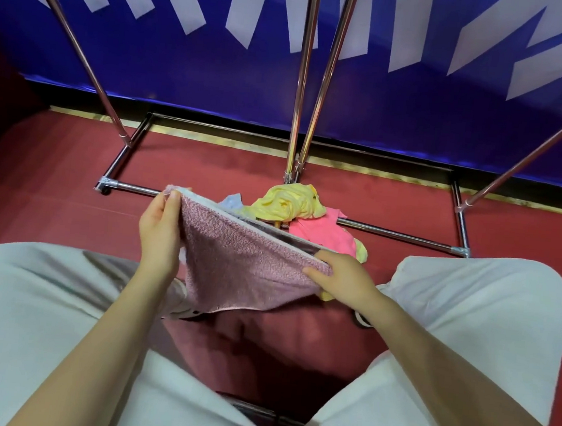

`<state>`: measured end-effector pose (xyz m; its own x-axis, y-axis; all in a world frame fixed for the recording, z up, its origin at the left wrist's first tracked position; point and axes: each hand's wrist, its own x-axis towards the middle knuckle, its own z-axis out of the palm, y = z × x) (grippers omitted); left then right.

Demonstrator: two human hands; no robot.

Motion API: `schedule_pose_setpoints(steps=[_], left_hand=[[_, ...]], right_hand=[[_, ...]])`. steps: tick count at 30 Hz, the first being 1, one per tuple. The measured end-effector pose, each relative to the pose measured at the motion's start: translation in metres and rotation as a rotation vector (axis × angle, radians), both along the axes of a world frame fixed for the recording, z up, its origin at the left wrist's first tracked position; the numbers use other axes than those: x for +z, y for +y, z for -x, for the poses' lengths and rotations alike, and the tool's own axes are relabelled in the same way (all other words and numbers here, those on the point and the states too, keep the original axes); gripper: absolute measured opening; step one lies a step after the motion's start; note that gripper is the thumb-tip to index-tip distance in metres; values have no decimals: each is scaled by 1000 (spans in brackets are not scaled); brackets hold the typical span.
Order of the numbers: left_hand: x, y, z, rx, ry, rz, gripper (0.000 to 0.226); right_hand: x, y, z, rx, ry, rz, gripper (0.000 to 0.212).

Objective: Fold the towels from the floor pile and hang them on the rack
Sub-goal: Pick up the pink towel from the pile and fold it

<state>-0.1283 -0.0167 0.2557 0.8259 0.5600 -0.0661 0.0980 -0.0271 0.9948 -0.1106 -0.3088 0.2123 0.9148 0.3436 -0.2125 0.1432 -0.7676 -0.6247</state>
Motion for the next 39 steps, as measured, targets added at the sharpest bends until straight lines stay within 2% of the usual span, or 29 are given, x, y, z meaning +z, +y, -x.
schedule_pose_setpoints(steps=[7,10,13,16,19,27,34,39], left_hand=[[8,-1,3,38,-94,39,20],[9,-3,-1,54,-105,54,26],[6,-6,-3,43,-93,53,28],[-1,-6,-4,33,-52,-9,25],[-6,-6,-5,17,2,-34,19],[1,-16,-3,-55,20,-42,22],[9,-23,-6,-12,-55,-134,21],[18,-25,-6,39,-127,-173,28]], right_hand=[[12,1,-8,40,-192,18,17],[11,-1,-9,3,-356,93,15],[17,-4,-5,-44,-424,169,17],[21,-5,-2,-113,-397,233,35],[21,-8,-3,-170,-287,239,51],[14,-18,-9,-239,-46,222,21],[16,-15,-15,-212,-92,262,17],[17,-13,-17,-100,-163,276,27]])
